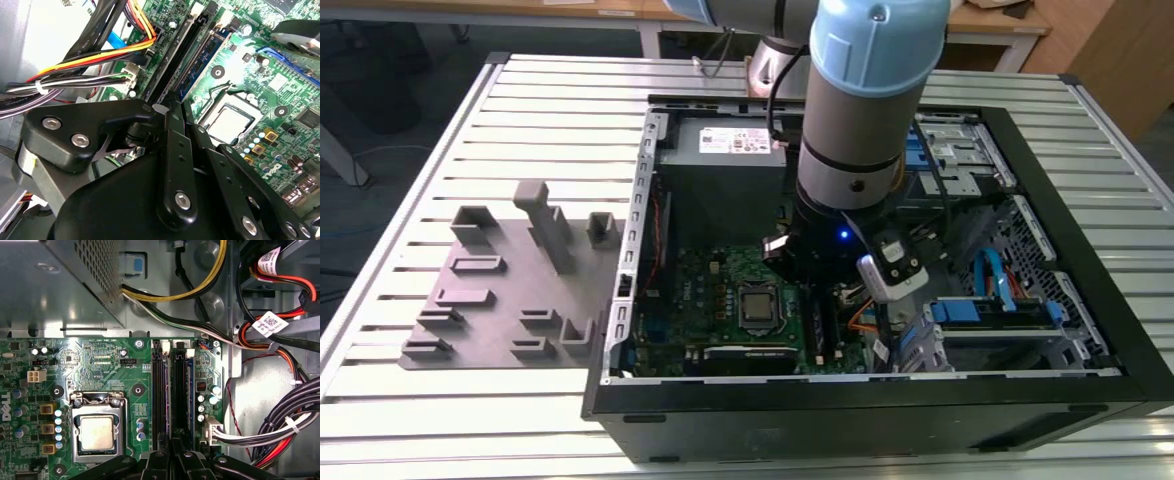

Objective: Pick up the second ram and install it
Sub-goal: 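Insert the second ram into the second slot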

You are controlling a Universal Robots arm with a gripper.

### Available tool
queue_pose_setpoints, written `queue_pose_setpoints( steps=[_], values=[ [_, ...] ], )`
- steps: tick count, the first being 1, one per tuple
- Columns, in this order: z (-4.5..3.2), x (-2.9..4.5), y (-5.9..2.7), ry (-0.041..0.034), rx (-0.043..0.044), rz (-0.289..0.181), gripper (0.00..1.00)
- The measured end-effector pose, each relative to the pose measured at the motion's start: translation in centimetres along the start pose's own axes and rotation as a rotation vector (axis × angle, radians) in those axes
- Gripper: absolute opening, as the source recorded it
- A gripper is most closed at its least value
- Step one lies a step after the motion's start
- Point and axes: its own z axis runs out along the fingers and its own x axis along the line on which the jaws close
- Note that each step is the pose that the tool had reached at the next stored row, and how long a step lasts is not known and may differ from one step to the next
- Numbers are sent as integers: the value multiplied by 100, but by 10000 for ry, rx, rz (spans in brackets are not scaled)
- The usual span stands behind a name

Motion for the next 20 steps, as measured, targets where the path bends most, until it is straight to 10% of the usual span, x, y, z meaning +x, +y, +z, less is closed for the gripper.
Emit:
queue_pose_setpoints(
  steps=[20],
  values=[
    [53, 10, 35, 2, 0, 47, 11]
  ],
)
